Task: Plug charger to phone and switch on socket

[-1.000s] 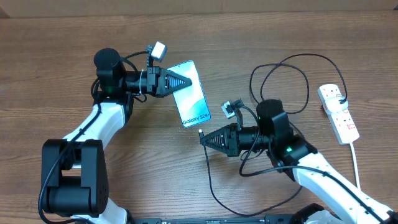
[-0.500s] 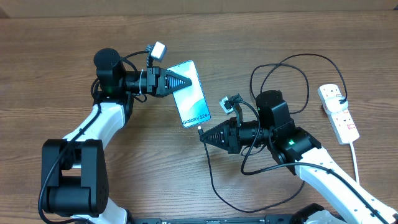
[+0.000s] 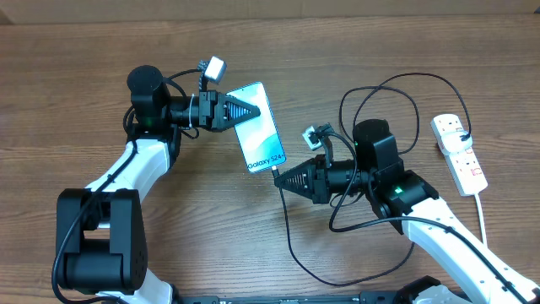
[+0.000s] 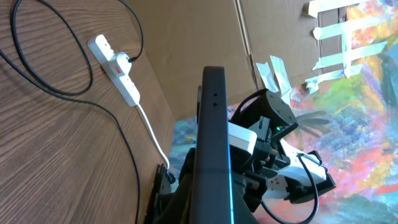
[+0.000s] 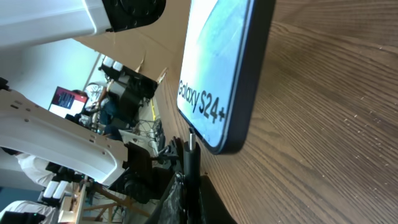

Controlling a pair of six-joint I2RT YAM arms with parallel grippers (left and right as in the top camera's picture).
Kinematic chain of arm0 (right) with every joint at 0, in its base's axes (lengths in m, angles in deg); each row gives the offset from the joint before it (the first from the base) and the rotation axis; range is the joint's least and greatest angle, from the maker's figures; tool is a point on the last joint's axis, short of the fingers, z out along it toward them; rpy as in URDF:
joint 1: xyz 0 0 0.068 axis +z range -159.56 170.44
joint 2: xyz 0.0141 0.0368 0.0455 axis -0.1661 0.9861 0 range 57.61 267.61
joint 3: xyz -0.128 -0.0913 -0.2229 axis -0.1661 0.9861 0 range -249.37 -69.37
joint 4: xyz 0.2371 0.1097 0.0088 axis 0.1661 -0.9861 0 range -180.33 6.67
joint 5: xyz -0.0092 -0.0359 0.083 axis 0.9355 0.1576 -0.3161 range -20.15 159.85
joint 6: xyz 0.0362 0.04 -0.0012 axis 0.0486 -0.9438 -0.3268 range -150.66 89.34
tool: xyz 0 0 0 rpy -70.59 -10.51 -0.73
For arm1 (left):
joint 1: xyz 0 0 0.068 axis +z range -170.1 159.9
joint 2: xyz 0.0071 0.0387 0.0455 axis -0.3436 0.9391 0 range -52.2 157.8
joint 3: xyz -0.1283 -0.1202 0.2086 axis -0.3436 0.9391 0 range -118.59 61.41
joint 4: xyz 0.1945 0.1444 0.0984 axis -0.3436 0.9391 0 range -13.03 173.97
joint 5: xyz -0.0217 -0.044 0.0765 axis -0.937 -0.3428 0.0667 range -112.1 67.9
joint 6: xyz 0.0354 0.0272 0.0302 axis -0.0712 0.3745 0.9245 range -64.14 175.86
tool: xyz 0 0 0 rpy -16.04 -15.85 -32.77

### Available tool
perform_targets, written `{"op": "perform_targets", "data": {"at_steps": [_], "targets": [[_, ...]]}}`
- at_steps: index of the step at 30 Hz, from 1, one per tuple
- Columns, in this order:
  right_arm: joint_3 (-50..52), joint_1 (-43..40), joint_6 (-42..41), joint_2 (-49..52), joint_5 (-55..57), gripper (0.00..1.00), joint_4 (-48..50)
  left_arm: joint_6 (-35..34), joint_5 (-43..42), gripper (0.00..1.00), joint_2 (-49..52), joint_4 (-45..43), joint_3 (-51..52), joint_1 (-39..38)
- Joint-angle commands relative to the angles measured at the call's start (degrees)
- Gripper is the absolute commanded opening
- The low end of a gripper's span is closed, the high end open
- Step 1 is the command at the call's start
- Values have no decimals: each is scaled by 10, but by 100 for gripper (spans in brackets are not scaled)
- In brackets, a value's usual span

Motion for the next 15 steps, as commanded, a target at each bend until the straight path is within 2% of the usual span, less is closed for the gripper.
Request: {"op": "perform_targets", "data": {"at_steps": [1,15], "targets": [[-16,-6,8,2,-19,4,1,11,-11,4,1,-3,-13,2],[-15,-6,-7,50,-78,4,27,11,-11,4,1,-3,-13,2]]}}
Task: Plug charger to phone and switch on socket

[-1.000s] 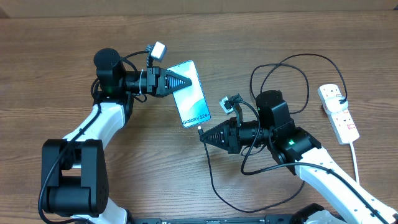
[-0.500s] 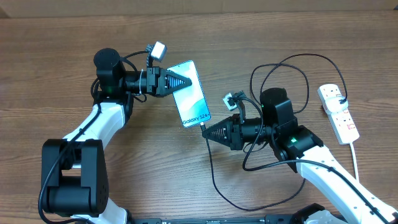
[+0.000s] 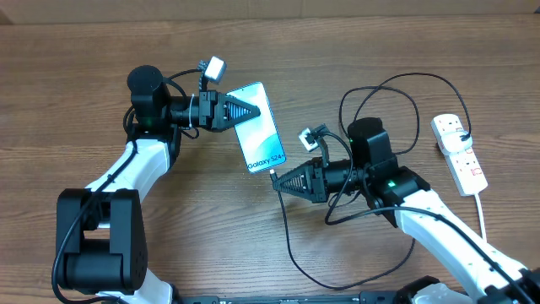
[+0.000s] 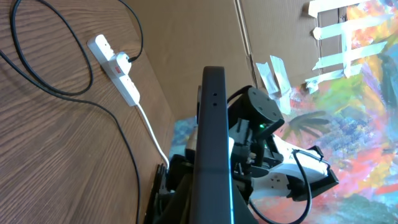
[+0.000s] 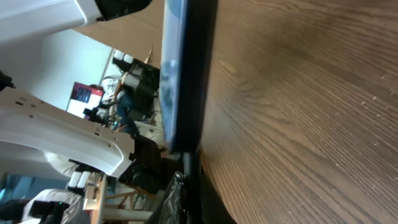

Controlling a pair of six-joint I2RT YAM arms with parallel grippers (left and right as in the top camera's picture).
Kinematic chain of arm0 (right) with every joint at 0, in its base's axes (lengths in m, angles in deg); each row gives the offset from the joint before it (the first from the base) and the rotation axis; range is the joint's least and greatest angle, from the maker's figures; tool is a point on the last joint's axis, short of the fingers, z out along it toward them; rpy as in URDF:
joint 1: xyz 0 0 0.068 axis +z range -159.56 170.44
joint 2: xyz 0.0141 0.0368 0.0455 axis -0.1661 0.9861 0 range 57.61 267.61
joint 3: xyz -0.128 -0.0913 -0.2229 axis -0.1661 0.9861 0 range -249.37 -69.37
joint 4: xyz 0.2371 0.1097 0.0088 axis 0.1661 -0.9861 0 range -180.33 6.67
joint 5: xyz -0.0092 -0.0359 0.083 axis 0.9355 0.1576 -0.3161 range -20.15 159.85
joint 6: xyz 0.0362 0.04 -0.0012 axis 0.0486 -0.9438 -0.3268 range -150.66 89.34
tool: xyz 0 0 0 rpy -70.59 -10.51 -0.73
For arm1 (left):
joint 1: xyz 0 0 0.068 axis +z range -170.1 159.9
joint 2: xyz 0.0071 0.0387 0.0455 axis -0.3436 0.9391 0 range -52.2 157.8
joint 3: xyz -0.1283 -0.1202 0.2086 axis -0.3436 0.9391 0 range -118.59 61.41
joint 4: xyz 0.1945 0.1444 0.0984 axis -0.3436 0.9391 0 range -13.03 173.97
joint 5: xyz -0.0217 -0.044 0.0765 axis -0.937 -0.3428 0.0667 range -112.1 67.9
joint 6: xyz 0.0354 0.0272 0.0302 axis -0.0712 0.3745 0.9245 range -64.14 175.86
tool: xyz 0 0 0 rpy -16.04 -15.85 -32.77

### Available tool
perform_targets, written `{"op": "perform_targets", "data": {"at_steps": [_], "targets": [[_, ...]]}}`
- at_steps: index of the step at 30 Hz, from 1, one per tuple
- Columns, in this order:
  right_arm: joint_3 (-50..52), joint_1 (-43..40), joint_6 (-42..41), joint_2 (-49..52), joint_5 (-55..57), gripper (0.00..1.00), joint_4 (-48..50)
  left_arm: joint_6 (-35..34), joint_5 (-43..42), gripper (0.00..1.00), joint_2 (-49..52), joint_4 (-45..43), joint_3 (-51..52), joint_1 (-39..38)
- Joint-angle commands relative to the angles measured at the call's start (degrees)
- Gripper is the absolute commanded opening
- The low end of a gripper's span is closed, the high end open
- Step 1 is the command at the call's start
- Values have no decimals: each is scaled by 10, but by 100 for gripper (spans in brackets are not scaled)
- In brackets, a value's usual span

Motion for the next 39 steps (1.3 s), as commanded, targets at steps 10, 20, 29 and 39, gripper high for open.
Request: {"op": "perform_targets", "data": {"at_steps": [10,20,29,39], "targets": [[-15,-2,-17,3,-58,4,36,11,-11,4,1,-3,-13,2],[-15,-2,-18,3,-28,4,32,11,-11,4,1,-3,-13,2],[-15,-3,-18,3,-18,4,36,11,-11,4,1,-3,-13,2],[-15,-5,-18,3,-16,4,39,11,-11,4,1,-3,-13,2]]}}
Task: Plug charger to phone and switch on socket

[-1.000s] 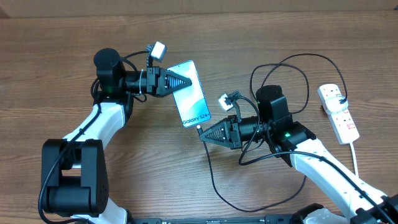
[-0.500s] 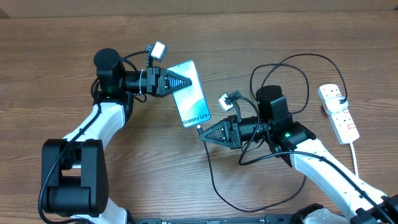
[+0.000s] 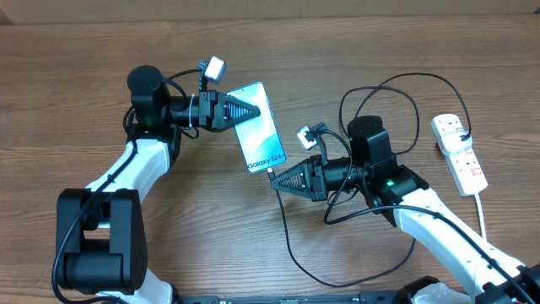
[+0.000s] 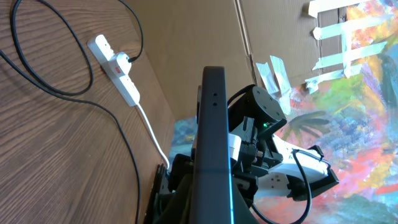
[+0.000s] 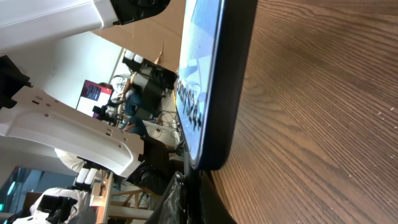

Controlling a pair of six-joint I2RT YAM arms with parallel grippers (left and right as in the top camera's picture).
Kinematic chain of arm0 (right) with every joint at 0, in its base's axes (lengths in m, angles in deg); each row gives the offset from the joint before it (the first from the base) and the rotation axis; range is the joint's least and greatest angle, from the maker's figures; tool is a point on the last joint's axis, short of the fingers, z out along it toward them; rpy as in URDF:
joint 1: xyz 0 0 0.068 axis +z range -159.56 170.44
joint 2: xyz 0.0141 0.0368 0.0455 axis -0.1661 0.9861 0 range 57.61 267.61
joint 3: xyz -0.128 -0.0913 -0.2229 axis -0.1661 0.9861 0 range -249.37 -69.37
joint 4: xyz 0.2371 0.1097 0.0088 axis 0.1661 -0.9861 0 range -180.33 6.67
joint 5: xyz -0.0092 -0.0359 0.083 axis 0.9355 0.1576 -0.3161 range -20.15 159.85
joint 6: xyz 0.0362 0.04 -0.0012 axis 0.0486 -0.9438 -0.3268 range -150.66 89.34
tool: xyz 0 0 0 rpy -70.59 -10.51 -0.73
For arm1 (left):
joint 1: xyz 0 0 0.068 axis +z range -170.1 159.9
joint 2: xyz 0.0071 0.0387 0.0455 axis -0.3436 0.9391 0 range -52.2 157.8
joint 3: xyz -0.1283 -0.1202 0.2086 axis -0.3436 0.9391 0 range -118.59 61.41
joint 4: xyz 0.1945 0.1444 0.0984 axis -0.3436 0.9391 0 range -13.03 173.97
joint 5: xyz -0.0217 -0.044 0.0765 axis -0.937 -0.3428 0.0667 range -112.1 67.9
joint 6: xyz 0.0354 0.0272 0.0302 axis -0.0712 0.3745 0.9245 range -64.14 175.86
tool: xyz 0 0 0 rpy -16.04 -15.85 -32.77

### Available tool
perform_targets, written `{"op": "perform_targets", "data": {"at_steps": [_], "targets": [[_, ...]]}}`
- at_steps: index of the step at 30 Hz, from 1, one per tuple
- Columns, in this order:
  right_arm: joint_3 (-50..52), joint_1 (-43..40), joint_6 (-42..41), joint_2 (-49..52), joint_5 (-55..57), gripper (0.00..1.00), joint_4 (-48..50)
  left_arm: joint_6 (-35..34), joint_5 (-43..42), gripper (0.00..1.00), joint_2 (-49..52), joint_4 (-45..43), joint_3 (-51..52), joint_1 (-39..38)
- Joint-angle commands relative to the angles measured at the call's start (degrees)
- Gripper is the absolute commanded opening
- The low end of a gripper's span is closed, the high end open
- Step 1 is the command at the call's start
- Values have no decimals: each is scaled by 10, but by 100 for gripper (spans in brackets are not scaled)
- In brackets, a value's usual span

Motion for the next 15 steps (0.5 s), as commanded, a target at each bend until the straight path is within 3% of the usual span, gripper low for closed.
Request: {"op": "perform_targets", "data": {"at_steps": [1,15], "targets": [[-15,-5,-4,-2,3,4,9,11,-11,4,1,-3,-13,2],[-15,-5,-29,-2,11,4,23,11,-11,4,1,-3,-13,-2]]}}
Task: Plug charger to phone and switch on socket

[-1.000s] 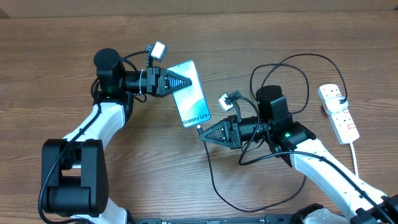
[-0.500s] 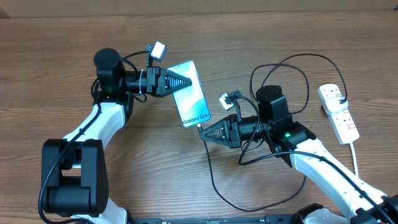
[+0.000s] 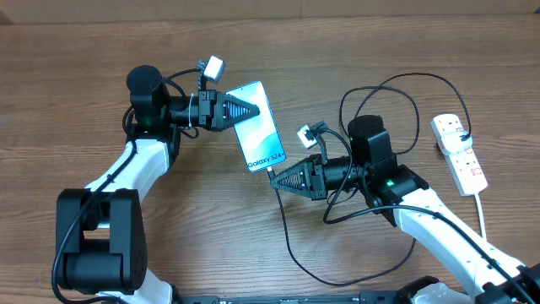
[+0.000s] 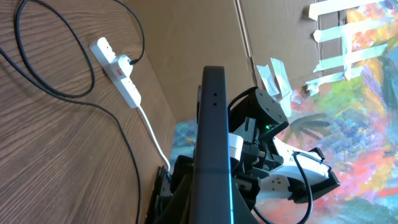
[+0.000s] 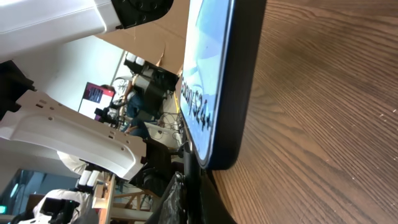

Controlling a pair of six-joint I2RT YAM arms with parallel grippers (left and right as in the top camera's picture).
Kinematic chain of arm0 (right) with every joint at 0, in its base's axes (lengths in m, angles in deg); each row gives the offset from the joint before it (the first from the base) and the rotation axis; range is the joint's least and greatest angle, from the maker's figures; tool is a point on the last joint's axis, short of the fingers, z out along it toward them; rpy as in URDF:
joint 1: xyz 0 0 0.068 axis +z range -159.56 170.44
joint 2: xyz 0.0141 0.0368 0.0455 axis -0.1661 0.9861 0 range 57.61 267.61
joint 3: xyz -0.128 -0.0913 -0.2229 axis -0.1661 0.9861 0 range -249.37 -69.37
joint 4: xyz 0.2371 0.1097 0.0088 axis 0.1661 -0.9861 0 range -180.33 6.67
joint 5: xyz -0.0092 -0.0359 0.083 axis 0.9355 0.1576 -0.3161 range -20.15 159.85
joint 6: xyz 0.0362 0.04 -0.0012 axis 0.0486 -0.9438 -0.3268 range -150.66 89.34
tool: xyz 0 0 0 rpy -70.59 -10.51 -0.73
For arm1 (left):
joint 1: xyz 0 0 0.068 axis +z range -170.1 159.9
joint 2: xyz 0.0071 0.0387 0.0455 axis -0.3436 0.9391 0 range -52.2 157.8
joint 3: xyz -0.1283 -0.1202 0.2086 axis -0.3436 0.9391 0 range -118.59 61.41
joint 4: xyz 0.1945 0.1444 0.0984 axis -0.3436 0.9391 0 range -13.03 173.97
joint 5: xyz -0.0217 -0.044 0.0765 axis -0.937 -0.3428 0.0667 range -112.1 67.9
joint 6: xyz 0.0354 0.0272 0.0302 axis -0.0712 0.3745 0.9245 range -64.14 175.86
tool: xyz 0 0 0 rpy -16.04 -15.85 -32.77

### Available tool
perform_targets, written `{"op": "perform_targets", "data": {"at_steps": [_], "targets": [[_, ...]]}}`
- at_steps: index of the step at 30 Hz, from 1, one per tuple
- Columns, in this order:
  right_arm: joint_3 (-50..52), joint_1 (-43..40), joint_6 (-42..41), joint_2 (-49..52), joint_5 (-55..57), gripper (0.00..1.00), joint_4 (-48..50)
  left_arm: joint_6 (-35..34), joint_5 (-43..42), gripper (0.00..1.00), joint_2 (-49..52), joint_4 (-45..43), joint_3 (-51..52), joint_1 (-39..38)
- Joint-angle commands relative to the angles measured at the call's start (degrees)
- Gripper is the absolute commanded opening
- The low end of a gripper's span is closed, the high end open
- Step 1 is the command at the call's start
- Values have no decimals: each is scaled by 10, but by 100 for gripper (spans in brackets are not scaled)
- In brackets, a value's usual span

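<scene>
The Galaxy S24+ phone [image 3: 263,127] is held tilted off the table, screen up, with my left gripper [image 3: 251,110] shut on its top end. In the left wrist view the phone [image 4: 213,137] shows edge-on between the fingers. My right gripper [image 3: 278,178] is shut on the black charger plug [image 5: 188,167], whose tip sits at the phone's bottom edge [image 5: 221,158]; whether it is seated in the port cannot be told. The white socket strip [image 3: 460,156] lies at the far right with the charger's black cable [image 3: 291,245] running to it.
The cable loops over the table behind and below my right arm [image 3: 396,84]. The strip's white lead [image 3: 483,211] runs toward the front edge. Cardboard panels stand behind the table [image 4: 199,37]. Bare wood lies between the two arms.
Almost nothing moved. The phone in my left gripper shifted very slightly, showing a little more of its screen in the right wrist view. The plug stays at the phone's bottom edge.
At first the plug sat just below and beside the phone's bottom corner. Then my right gripper had moved left and the plug lined up with the phone's edge. Since then it has stayed pressed at the bottom edge, the left gripper holding the phone throughout.
</scene>
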Motion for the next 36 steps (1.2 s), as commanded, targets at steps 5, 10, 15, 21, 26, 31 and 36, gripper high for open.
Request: {"op": "perform_targets", "data": {"at_steps": [5,10,15,21,26,31,36], "targets": [[-15,-5,-13,-2,10,4,9,11,-15,4,1,-3,-13,-3],[-15,-5,-13,-2,10,4,-5,11,-15,4,1,-3,-13,-3],[-15,-5,-13,-2,10,4,-8,11,-15,4,1,-3,-13,-3],[-15,-5,-13,-2,12,4,-7,11,-15,4,1,-3,-13,-3],[-15,-5,-13,-2,15,4,-3,11,-15,4,1,-3,-13,-3],[-15,-5,-13,-2,14,4,-3,11,-15,4,1,-3,-13,-3],[-15,-5,-13,-2,2,4,1,13,-15,4,1,-3,-13,-3]]}}
